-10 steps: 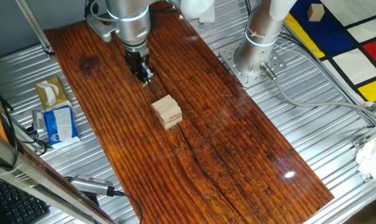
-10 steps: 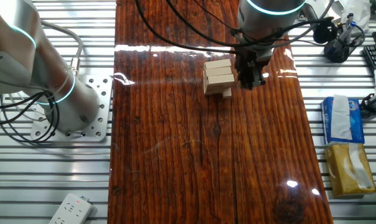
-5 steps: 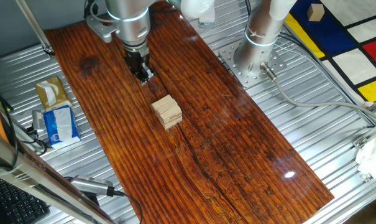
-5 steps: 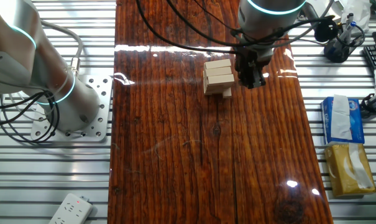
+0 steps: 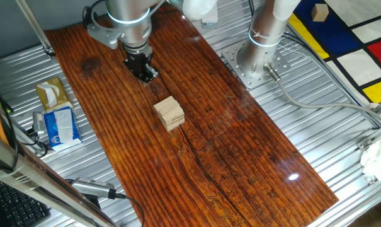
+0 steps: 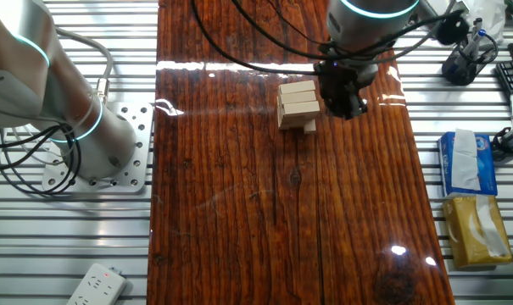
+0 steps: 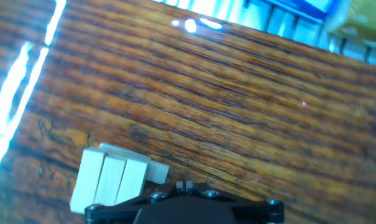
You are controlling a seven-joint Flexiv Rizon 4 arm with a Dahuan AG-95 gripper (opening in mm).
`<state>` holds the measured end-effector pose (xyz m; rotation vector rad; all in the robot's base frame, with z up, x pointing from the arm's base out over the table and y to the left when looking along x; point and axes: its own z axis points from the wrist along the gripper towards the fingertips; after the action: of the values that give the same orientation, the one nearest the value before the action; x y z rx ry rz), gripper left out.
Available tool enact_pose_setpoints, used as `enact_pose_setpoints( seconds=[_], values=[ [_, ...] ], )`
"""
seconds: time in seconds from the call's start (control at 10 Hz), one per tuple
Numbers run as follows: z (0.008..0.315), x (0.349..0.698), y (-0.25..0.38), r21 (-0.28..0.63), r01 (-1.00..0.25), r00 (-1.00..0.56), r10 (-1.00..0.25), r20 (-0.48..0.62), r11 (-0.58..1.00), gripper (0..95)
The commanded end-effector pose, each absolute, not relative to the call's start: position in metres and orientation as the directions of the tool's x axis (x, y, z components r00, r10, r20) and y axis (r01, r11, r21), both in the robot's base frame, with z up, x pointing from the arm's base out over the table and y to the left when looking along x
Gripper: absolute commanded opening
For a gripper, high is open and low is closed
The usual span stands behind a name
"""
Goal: Play Jenga
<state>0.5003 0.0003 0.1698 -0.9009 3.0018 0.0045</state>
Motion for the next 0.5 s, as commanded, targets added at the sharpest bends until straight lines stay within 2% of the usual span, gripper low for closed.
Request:
enact_pose_setpoints(
  seconds=[0.1,0.4,0.5],
  values=[
    [0.1699,0.5002,0.0005,-0.005,-0.819,-0.574,-0.819,0.005,0.574,0.0],
    [0.1683,0.5017,0.0046,0.018,-0.885,-0.466,-0.885,0.006,0.466,0.0],
    [0.1672,0.5028,0.0077,0.017,-0.925,-0.380,-0.925,0.005,0.380,0.0]
  ],
)
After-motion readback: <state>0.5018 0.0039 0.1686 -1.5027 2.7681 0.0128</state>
